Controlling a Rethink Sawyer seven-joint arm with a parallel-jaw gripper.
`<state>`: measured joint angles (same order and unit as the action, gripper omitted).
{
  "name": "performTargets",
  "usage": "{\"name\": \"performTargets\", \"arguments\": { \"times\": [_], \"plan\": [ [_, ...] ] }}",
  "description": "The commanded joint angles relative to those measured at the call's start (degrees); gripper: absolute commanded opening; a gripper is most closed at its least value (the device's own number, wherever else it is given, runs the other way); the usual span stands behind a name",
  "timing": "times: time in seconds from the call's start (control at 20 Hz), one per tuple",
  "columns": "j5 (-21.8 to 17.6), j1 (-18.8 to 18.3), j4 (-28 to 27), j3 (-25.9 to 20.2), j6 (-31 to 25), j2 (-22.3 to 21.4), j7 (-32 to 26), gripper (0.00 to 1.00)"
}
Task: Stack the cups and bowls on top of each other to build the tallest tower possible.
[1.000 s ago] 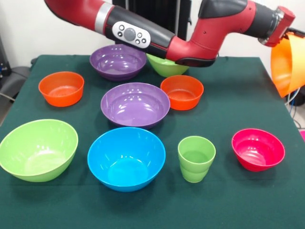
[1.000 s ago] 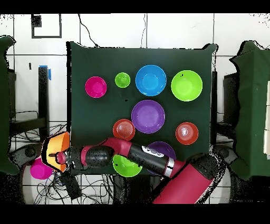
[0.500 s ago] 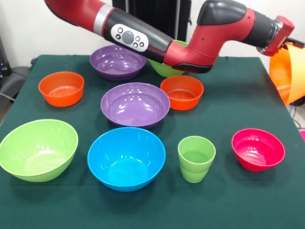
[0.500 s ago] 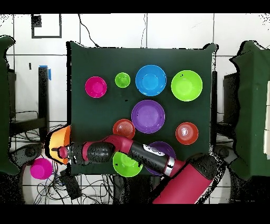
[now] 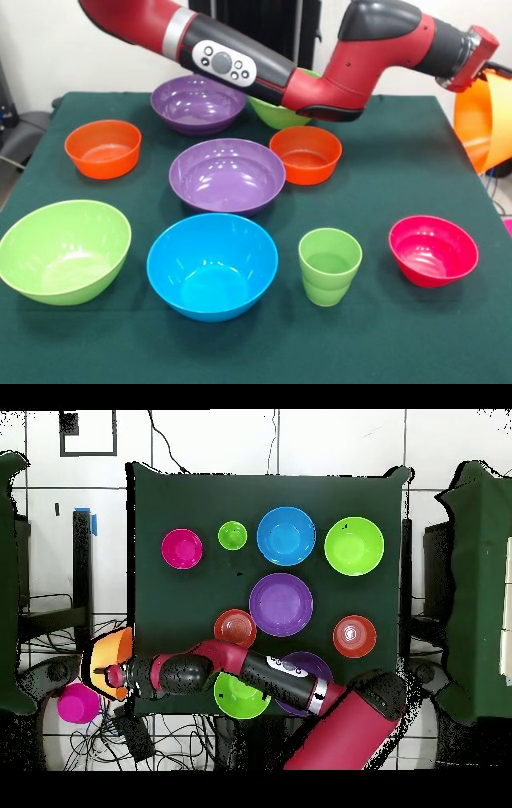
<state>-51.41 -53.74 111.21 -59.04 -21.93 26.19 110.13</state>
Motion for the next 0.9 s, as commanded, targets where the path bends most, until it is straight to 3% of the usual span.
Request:
{"name": "performTargets", "arguments": {
  "times": [0.05,0.35,0.9],
  "plan": [
    [2.05,-0.12,-7.51,0.79,-5.85,-1.21,-15.16,0.0],
    [6.71,-3.39,-9.73,0.8,-15.61,-1.92,-23.8,0.0],
    [8.93,-5.6,-15.41,1.78,-23.6,-1.59,-35.16,0.0]
  ]
}}
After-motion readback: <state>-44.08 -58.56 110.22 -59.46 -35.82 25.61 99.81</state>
